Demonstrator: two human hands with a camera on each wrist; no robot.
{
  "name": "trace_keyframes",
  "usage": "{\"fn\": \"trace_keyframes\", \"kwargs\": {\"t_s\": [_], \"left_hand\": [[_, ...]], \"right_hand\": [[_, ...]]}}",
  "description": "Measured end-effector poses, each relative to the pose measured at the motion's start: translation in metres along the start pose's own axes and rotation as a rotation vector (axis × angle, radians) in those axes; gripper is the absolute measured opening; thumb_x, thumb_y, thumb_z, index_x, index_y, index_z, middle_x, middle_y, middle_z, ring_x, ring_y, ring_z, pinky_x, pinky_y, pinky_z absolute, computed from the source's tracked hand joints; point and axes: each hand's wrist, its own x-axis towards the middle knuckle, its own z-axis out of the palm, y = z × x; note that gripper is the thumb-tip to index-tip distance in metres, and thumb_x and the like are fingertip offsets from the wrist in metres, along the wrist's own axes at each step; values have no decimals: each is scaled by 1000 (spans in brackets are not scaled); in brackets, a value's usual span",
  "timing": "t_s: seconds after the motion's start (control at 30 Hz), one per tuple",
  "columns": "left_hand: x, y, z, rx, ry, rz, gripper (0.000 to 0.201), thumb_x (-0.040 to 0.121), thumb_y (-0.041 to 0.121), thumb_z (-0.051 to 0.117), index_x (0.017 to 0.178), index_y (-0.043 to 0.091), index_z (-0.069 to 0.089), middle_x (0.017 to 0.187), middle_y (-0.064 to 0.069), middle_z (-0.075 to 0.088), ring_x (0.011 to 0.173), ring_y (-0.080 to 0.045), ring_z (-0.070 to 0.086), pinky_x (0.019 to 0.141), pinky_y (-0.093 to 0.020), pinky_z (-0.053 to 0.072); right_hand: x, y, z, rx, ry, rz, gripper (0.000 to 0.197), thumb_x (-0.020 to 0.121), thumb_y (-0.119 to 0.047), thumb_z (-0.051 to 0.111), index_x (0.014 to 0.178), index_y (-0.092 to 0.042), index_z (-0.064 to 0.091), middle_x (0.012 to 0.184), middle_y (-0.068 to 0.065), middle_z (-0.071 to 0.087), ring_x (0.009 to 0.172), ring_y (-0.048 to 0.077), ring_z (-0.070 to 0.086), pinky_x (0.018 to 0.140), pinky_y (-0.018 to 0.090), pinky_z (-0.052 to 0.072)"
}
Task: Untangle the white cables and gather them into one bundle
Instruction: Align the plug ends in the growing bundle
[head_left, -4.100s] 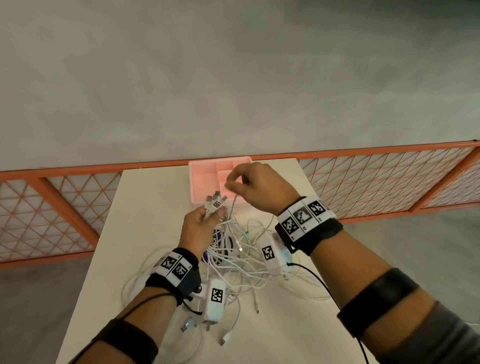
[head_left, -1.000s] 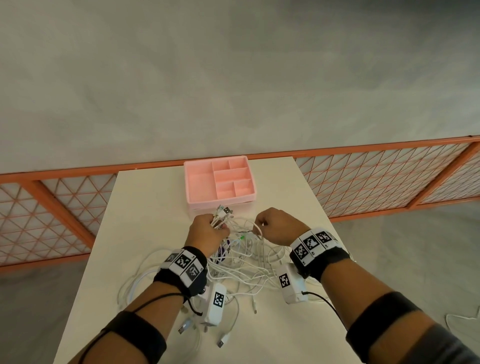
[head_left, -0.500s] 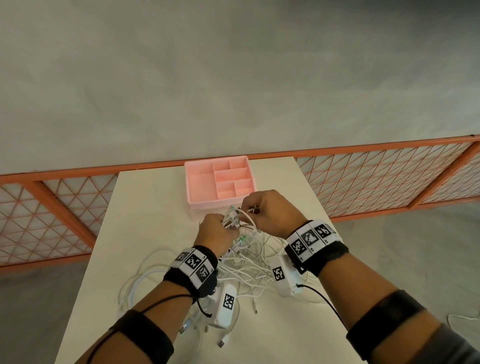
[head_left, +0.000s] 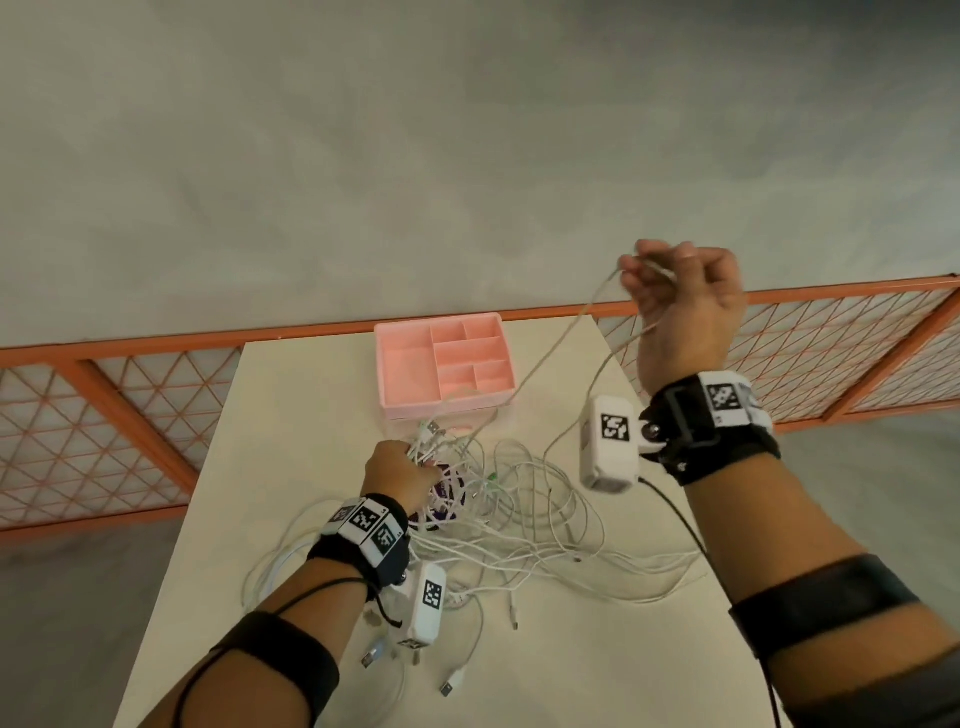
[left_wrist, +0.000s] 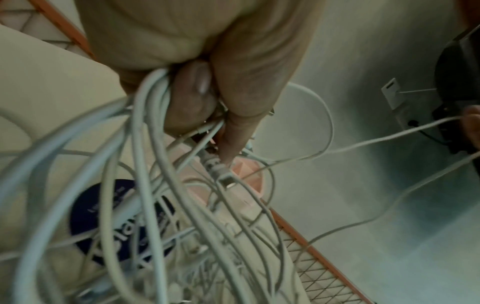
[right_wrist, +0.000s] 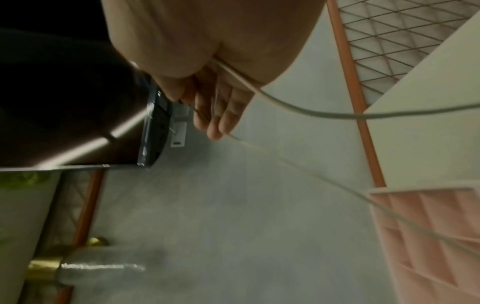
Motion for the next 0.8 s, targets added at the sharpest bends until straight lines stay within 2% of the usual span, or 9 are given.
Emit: {"fn": "trace_keyframes", "kwargs": {"t_s": [0.1,0.2,0.37,0.47,0.57,0.67,0.73,0.8], "left_hand": [[0,-16,-7,15,8,-87,7,78,10,76,78,7,70,70,-7,67,61,-22,64,49,-21,41],[0,-26,-11,-12,-7,-110,20,73,15,84,80,3,71,72,-10,71,67,-27,69,53,-24,45],[-4,-7,-19,-122,-6,6,30,71,27,90,76,8,68,69,-5,66,60,-19,60,49,-22,41],[-5,11,-26,-214,70,81,21,80,22,83,74,9,66,66,-4,63,56,-20,56,46,-23,43],[1,20,-30,-277,189,127,20,88,21,75,77,7,66,63,-3,58,59,-23,52,57,-28,43],[4,23,-32,-349,239,147,27,91,18,70,68,11,57,59,-1,49,57,-22,44,58,-30,39],[3,25,-32,-376,255,169,27,92,18,69,68,15,57,60,0,49,59,-22,44,61,-31,39],[3,27,-33,-411,258,198,21,94,19,67,73,18,62,66,-1,57,63,-22,46,63,-40,44]], "right_hand": [[24,-19,-9,40,211,-139,9,100,-12,49,91,-8,49,97,20,68,85,35,68,76,39,56],[37,-24,-21,-26,253,-159,9,98,-14,51,91,-9,50,98,18,69,85,32,69,77,38,56],[22,-2,-38,-351,68,-88,13,94,-14,58,81,-12,57,89,18,69,76,32,67,75,43,58],[10,16,-45,-523,-49,19,14,92,-8,57,78,-6,60,80,18,68,71,31,65,72,45,58],[-2,31,-53,-713,-205,169,15,92,-12,61,82,-1,59,73,17,67,63,28,63,65,42,56],[-12,46,-64,-923,-355,301,26,89,-22,70,81,-2,56,64,10,66,53,21,60,56,36,51],[-19,54,-70,-1081,-439,361,29,86,-29,73,79,-8,55,60,5,65,48,15,56,52,30,46],[-27,59,-73,-1181,-488,396,30,84,-33,74,77,-10,55,59,2,63,47,13,54,52,26,43]]}}
